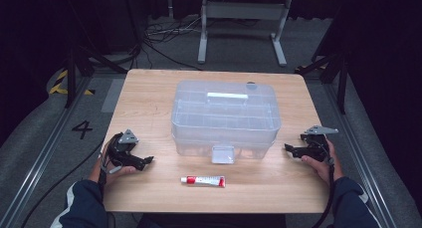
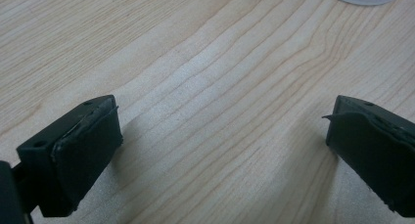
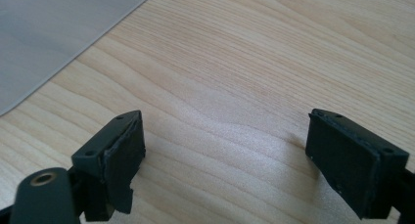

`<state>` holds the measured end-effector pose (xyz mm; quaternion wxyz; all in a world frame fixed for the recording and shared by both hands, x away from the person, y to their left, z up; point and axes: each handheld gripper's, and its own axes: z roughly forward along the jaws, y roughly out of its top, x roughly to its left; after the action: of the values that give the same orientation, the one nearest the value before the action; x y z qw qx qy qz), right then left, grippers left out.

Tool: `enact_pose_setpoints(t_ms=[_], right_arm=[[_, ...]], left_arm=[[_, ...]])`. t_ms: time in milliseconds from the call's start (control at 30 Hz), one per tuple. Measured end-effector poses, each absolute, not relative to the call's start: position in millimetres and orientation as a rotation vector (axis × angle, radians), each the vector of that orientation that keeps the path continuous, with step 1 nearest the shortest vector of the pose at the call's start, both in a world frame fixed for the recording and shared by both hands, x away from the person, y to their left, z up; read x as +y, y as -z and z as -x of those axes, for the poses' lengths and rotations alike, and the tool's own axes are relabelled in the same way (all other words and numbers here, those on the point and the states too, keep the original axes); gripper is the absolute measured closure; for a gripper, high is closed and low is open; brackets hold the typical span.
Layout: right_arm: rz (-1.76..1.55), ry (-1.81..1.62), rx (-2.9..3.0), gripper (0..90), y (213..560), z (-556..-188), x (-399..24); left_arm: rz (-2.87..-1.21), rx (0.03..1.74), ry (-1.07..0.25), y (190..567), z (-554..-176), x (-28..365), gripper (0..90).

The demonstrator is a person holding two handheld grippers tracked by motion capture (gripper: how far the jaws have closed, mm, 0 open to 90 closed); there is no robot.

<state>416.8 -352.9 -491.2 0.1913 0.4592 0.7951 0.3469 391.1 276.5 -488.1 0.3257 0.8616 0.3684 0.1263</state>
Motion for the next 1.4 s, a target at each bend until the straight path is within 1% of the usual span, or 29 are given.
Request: enact_pose_setpoints(t_ms=[633,733,767,800,867,900,1267,1333,1400], right_arm=[[-1.269,-0.972,2.265,15.1,490,-418,-356],[-1.271,-0.967,2.268,17.4,489,-418,-356],[-1.285,-0.959,2.263,21.1,488,-417,-356],[-1.285,-0.959,2.269,22.5,487,-416,-356],[-1.279,-0.963,2.283,23.1,486,-416,-356],[-1.27,-0.972,2.27,22.0,481,-414,-356],[-1.217,-1.059,2.217,21.7,455,-405,-357],[-1.203,-1.06,2.217,22.2,450,-404,-356],[-1.188,-1.036,2.207,25.0,445,-404,-355]], left_arm=[[-2.249,0.993,-0.345,488,-388,276,0.5],[-2.249,0.993,-0.345,488,-388,276,0.5],[-2.249,0.993,-0.346,488,-389,276,0.5],[-2.249,0.993,-0.346,488,-388,276,0.5],[-2.248,0.993,-0.344,488,-388,276,0.5],[-2.248,0.994,-0.344,488,-388,276,0.5],[-2.249,0.993,-0.344,488,-389,276,0.4],[-2.25,0.993,-0.345,488,-389,276,0.4],[-2.25,0.992,-0.345,488,-389,276,0.4]])
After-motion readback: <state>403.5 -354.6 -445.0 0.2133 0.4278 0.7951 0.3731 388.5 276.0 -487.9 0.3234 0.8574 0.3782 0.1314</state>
